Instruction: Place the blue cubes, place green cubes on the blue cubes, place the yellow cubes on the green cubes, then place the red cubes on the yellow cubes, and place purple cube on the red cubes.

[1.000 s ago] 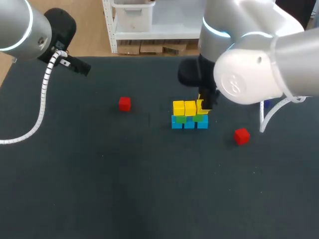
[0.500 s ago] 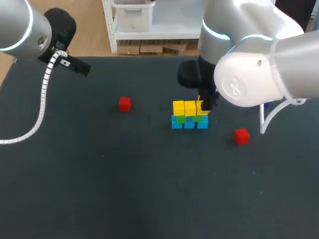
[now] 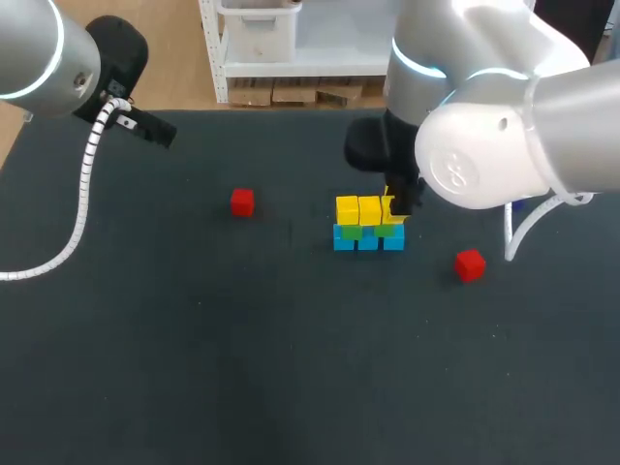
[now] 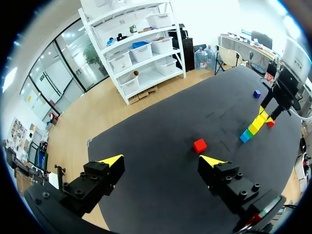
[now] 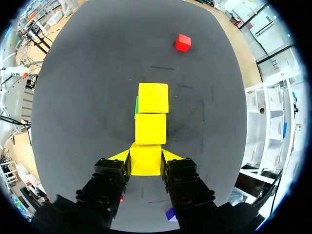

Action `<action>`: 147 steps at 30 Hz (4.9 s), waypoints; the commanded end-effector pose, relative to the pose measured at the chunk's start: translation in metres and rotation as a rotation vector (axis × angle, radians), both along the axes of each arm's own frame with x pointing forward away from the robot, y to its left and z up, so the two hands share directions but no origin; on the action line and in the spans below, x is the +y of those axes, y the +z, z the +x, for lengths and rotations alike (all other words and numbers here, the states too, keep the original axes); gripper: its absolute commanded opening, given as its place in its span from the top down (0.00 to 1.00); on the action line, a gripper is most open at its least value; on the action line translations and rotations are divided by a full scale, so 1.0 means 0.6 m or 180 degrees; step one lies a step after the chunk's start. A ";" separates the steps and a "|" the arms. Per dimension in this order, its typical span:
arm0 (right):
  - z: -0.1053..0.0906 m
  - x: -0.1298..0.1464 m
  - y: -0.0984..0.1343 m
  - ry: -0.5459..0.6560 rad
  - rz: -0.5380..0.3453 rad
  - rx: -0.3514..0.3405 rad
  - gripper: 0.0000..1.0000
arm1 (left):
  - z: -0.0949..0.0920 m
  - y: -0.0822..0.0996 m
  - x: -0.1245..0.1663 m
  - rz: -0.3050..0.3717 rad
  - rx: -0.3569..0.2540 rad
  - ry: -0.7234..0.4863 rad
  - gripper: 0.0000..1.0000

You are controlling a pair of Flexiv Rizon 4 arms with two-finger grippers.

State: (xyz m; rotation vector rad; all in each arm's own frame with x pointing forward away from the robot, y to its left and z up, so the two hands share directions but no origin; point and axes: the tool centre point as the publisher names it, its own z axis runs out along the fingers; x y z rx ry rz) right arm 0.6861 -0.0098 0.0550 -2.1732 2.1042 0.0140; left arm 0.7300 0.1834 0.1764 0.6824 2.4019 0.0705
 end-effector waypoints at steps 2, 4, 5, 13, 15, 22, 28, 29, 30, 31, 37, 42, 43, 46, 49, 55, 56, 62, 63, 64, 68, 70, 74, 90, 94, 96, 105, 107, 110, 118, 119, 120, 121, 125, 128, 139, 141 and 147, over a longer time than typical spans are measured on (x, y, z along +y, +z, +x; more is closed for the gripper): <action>-0.002 -0.001 -0.001 0.0002 0.0009 -0.0007 0.63 | 0.001 0.000 0.002 -0.0010 0.0003 -0.0012 0.00; -0.002 -0.001 -0.001 0.0003 0.0009 -0.0007 0.62 | 0.001 0.000 0.002 -0.0010 0.0003 -0.0012 0.00; -0.002 -0.001 -0.001 0.0002 0.0008 -0.0007 0.59 | 0.001 0.000 0.002 -0.0010 0.0003 -0.0012 0.00; -0.001 -0.002 -0.002 -0.0015 0.0008 -0.0005 0.51 | 0.001 0.000 0.002 -0.0010 0.0003 -0.0012 0.00; -0.001 -0.002 -0.002 -0.0019 0.0008 -0.0006 0.51 | 0.001 0.000 0.002 -0.0010 0.0003 -0.0012 0.00; 0.001 -0.006 0.000 -0.0056 0.0022 -0.0028 0.52 | 0.001 0.000 0.002 -0.0010 0.0003 -0.0012 0.00; 0.003 -0.006 -0.001 -0.0053 0.0008 -0.0033 0.59 | 0.001 0.000 0.002 -0.0010 0.0003 -0.0012 0.00; 0.003 -0.006 -0.001 -0.0054 0.0008 -0.0034 0.61 | 0.001 0.000 0.002 -0.0010 0.0003 -0.0012 0.00; 0.003 -0.006 -0.002 -0.0055 0.0005 -0.0035 0.62 | 0.001 0.000 0.002 -0.0010 0.0003 -0.0012 0.00; 0.003 -0.006 -0.003 -0.0057 0.0002 -0.0035 0.62 | 0.001 0.000 0.002 -0.0010 0.0003 -0.0012 0.00; 0.005 -0.005 -0.004 -0.0057 -0.0007 -0.0034 0.63 | 0.001 0.000 0.002 -0.0010 0.0003 -0.0012 0.00; 0.006 -0.001 -0.001 -0.0038 0.0008 -0.0035 0.64 | 0.001 0.000 0.002 -0.0010 0.0003 -0.0012 0.00; 0.006 -0.001 -0.001 -0.0035 0.0008 -0.0036 0.64 | 0.001 0.000 0.002 -0.0010 0.0003 -0.0012 0.00; 0.006 0.000 0.000 -0.0028 0.0010 -0.0036 0.63 | 0.001 0.000 0.002 -0.0010 0.0003 -0.0012 0.00; 0.006 0.000 0.001 -0.0025 0.0012 -0.0037 0.61 | 0.001 0.000 0.002 -0.0010 0.0003 -0.0012 0.00; 0.005 -0.002 0.002 -0.0037 -0.0004 -0.0039 0.00 | 0.001 0.000 0.002 -0.0010 0.0003 -0.0012 0.00; 0.005 -0.002 0.003 -0.0039 0.0001 -0.0034 0.00 | 0.001 0.000 0.002 -0.0010 0.0003 -0.0012 0.00; 0.005 -0.014 0.016 -0.0129 0.0071 -0.0050 0.00 | 0.001 0.000 0.002 -0.0010 0.0003 -0.0012 0.00; 0.005 -0.021 0.020 -0.0181 0.0085 -0.0061 0.00 | 0.001 0.000 0.002 -0.0010 0.0003 -0.0012 0.00; 0.005 -0.029 0.023 -0.0234 0.0101 -0.0057 0.00 | 0.001 0.000 0.002 -0.0010 0.0003 -0.0012 0.00; -0.001 -0.060 0.032 -0.0397 0.0130 -0.0107 0.00 | 0.001 0.000 0.002 -0.0010 0.0003 -0.0012 0.00; -0.006 -0.072 0.037 -0.0470 0.0171 -0.0130 0.00 | 0.001 0.000 0.002 -0.0010 0.0003 -0.0012 0.00; -0.023 -0.090 0.052 -0.0528 0.0227 -0.0199 0.00 | 0.001 0.000 0.002 -0.0010 0.0003 -0.0012 0.00; -0.140 -0.176 0.058 0.0159 0.0188 -0.0164 0.00 | 0.001 0.000 0.002 -0.0010 0.0003 -0.0012 0.00; -0.150 -0.189 0.030 0.0260 0.0071 -0.0070 0.00 | 0.001 0.000 0.002 -0.0010 0.0003 -0.0012 0.00; -0.148 -0.189 0.017 0.0311 0.0047 -0.0061 0.00 | 0.001 0.000 0.002 -0.0010 0.0003 -0.0012 0.00; -0.137 -0.170 -0.033 0.0675 -0.0093 -0.0040 0.00 | 0.001 0.000 0.002 -0.0010 0.0003 -0.0012 0.00; -0.132 -0.171 -0.044 0.0707 -0.0118 -0.0017 0.00 | 0.001 0.000 0.002 -0.0010 0.0003 -0.0012 0.00; -0.122 -0.174 -0.057 0.0761 -0.0196 0.0008 0.02 | 0.001 0.000 0.002 -0.0010 0.0003 -0.0012 0.00; -0.106 -0.180 -0.072 0.0847 -0.0271 0.0061 0.18 | 0.001 0.000 0.002 -0.0010 0.0003 -0.0012 0.00; -0.105 -0.180 -0.074 0.0850 -0.0271 0.0067 0.20 | 0.001 0.000 0.002 -0.0010 0.0003 -0.0012 0.00; -0.103 -0.181 -0.076 0.0851 -0.0272 0.0071 0.25 | 0.001 0.000 0.002 -0.0010 0.0003 -0.0012 0.00; -0.102 -0.182 -0.077 0.0853 -0.0283 0.0091 0.27 | 0.001 0.000 0.002 -0.0010 0.0003 -0.0012 0.00; -0.096 -0.186 -0.078 0.0804 -0.0266 0.0122 0.44 | 0.001 0.000 0.002 -0.0010 0.0003 -0.0012 0.00; -0.094 -0.188 -0.078 0.0798 -0.0265 0.0128 0.52 | 0.001 0.000 0.002 -0.0010 0.0003 -0.0012 0.00; -0.093 -0.191 -0.067 0.0625 -0.0152 0.0170 0.98 | 0.001 0.000 0.002 -0.0010 0.0003 -0.0012 0.00; -0.092 -0.192 -0.057 0.0539 -0.0130 0.0168 1.00 | 0.001 0.000 0.002 -0.0010 0.0003 -0.0012 0.00; -0.090 -0.208 -0.011 0.0280 -0.0109 0.0173 1.00 | 0.001 0.000 0.002 -0.0010 0.0003 -0.0012 0.00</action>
